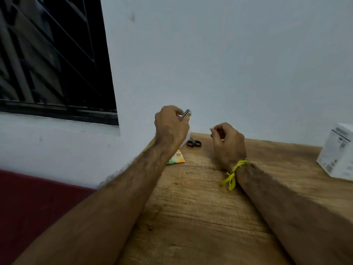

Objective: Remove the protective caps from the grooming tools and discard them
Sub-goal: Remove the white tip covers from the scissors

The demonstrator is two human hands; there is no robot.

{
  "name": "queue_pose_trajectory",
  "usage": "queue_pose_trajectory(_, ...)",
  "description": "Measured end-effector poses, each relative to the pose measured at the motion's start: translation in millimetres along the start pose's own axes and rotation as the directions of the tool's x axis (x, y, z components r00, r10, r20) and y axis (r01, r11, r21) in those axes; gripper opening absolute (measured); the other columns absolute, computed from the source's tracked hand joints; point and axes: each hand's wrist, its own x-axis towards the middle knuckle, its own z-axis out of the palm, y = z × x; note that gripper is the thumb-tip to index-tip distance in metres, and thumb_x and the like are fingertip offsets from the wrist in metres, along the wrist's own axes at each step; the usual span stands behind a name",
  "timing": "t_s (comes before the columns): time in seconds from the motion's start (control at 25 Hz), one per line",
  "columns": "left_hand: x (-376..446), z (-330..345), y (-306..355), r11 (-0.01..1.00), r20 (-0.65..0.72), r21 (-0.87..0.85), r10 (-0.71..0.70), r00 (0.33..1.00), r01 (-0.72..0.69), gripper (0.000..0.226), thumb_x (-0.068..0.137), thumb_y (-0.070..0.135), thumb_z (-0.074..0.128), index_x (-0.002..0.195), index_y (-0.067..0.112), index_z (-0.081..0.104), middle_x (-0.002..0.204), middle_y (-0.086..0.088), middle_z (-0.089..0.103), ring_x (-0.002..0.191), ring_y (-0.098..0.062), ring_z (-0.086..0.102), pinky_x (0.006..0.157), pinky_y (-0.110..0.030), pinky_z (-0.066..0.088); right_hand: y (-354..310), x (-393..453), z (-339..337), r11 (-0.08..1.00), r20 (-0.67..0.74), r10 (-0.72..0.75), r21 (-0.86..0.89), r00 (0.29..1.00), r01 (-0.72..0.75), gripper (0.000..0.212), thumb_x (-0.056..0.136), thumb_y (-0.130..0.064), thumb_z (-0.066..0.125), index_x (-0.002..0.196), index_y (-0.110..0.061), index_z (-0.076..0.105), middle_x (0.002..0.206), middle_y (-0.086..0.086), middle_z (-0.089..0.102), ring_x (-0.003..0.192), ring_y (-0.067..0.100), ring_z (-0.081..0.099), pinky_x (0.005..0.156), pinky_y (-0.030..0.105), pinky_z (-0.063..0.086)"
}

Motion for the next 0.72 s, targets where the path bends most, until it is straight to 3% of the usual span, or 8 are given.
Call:
queue_pose_trajectory(0.08,18.0,-2.6,-3.2,0.994,-0.007,0.109,0.009,1.000,-0.008,0.026,0.082,0.031,0.080,0.102,0.015,0.073,0.097,0.000,0.073,0.092,-0.017,0.068,0.077,-0.025,0.052,3.5,0.9,0.0,1.000,0.012,0.012,0.021,1.000,-0.012,0.013,0.095,-0.029,0.065,0.086,-0.019,0.066,0.077,-0.007,0.070,0.076,0.015,0.066,0.070,0.036,0.056)
queue_pose_trajectory(0.24,50.2,3.2,5.1,0.888,0.141,0.457,-0.022,0.990,-0.045,0.025,0.077,0.018,0.081,0.092,0.006,0.064,0.090,-0.004,0.066,0.084,-0.021,0.066,0.063,-0.026,0.047,7.6,3.0,-1.9,0.998,0.004,0.052,0.043,0.999,-0.052,0.012,0.095,-0.028,0.065,0.085,-0.020,0.066,0.077,-0.007,0.069,0.077,0.014,0.066,0.071,0.039,0.058)
queue_pose_trajectory(0.36,62.7,7.0,14.8,0.791,0.176,0.609,-0.063,0.982,-0.058,0.022,0.080,0.017,0.074,0.092,0.010,0.057,0.094,-0.005,0.061,0.082,-0.024,0.059,0.071,-0.029,0.047,10.6,4.2,-1.2,0.995,0.002,0.078,0.064,0.997,-0.078,0.013,0.094,-0.029,0.065,0.084,-0.021,0.066,0.077,-0.007,0.070,0.078,0.015,0.066,0.072,0.041,0.058)
queue_pose_trajectory(0.44,63.7,11.8,12.2,0.746,0.198,0.665,-0.117,0.973,-0.046,0.020,0.083,0.019,0.069,0.099,0.013,0.059,0.109,-0.007,0.064,0.096,-0.025,0.062,0.082,-0.033,0.045,10.9,5.6,-0.8,0.995,0.016,0.076,0.063,0.997,-0.077,0.013,0.094,-0.029,0.065,0.084,-0.021,0.066,0.077,-0.007,0.070,0.079,0.015,0.066,0.073,0.041,0.058)
queue_pose_trajectory(0.52,60.6,15.6,8.1,0.705,0.192,0.707,-0.120,0.974,-0.052,0.027,0.087,0.024,0.067,0.112,0.014,0.062,0.118,-0.007,0.065,0.107,-0.026,0.061,0.084,-0.035,0.040,12.8,6.4,-0.7,0.995,0.016,0.069,0.065,0.998,-0.069,0.013,0.094,-0.030,0.065,0.085,-0.021,0.066,0.077,-0.007,0.070,0.079,0.015,0.067,0.073,0.041,0.058)
queue_pose_trajectory(0.64,46.0,13.7,15.0,0.656,0.157,0.725,0.142,0.977,-0.212,0.035,0.092,0.040,0.068,0.116,0.014,0.064,0.114,-0.007,0.068,0.111,-0.028,0.059,0.086,-0.038,0.044,14.1,7.5,-0.8,0.995,-0.022,0.065,0.071,0.998,-0.063,0.015,0.094,-0.030,0.065,0.085,-0.019,0.067,0.077,-0.006,0.071,0.078,0.016,0.067,0.072,0.038,0.057)
queue_pose_trajectory(0.72,24.2,19.0,22.9,0.672,0.214,0.623,0.346,0.914,-0.400,0.030,0.095,0.040,0.063,0.111,0.016,0.069,0.106,-0.005,0.072,0.106,-0.026,0.061,0.085,-0.039,0.051,15.7,9.3,-1.8,0.994,-0.069,0.077,0.085,0.995,-0.071,0.014,0.094,-0.030,0.066,0.087,-0.018,0.068,0.079,-0.004,0.072,0.079,0.016,0.067,0.072,0.034,0.057)
